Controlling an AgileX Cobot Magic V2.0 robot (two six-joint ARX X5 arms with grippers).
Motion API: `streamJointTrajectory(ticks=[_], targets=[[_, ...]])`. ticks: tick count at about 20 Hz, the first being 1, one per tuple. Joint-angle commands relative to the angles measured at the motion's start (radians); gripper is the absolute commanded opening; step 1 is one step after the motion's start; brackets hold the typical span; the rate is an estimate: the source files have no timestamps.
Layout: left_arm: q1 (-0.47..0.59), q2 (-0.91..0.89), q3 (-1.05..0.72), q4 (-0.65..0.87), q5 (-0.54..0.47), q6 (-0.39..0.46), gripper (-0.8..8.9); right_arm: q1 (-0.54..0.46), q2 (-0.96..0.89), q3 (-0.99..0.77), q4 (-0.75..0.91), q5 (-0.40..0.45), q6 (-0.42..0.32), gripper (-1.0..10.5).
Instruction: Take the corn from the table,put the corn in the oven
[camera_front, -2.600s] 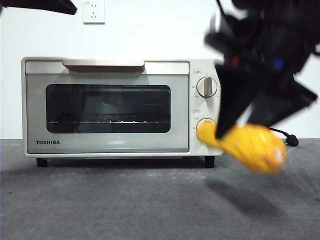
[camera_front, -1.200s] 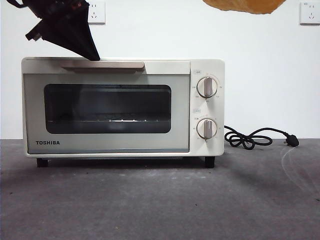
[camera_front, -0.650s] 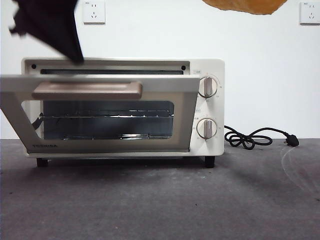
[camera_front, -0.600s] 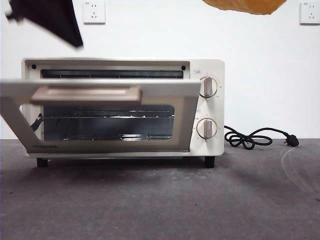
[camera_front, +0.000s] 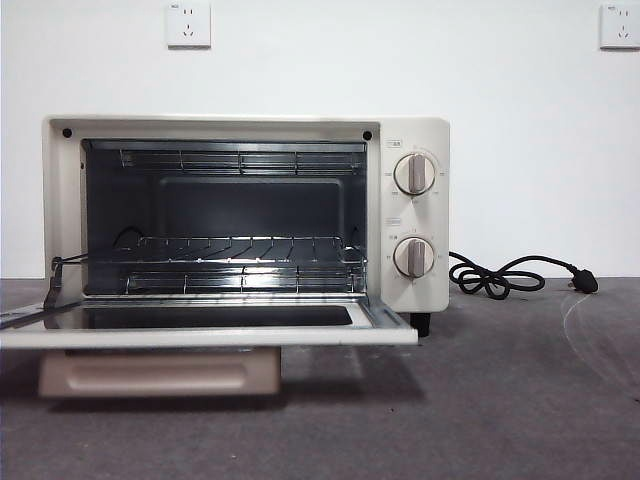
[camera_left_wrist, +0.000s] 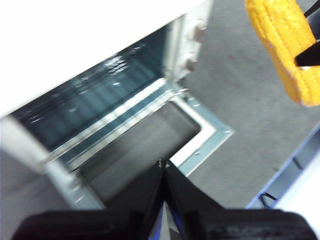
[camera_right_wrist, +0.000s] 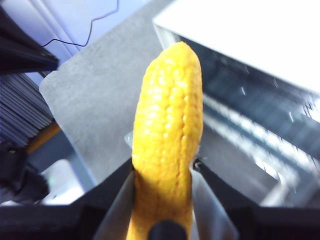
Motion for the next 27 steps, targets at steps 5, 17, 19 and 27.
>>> streamJointTrajectory(ticks=[5, 17, 19, 27], targets=[[-0.002, -0.177, -0.006, -0.075, -0.126, -0.059, -0.06, 0.097, 0.227, 0.002, 0.228, 0.209, -0.244, -0.1], [-0.002, -0.330, -0.006, -0.135, -0.153, -0.118, -0.06, 0.109, 0.504, 0.002, 0.457, 0.420, -0.629, -0.1], [-0.002, -0.336, -0.006, -0.152, -0.153, -0.121, -0.06, 0.109, 0.533, 0.002, 0.475, 0.443, -0.710, -0.1], [-0.002, -0.336, -0.006, -0.164, -0.175, -0.122, -0.06, 0.111, 0.637, 0.003, 0.607, 0.569, -1.005, -0.1]])
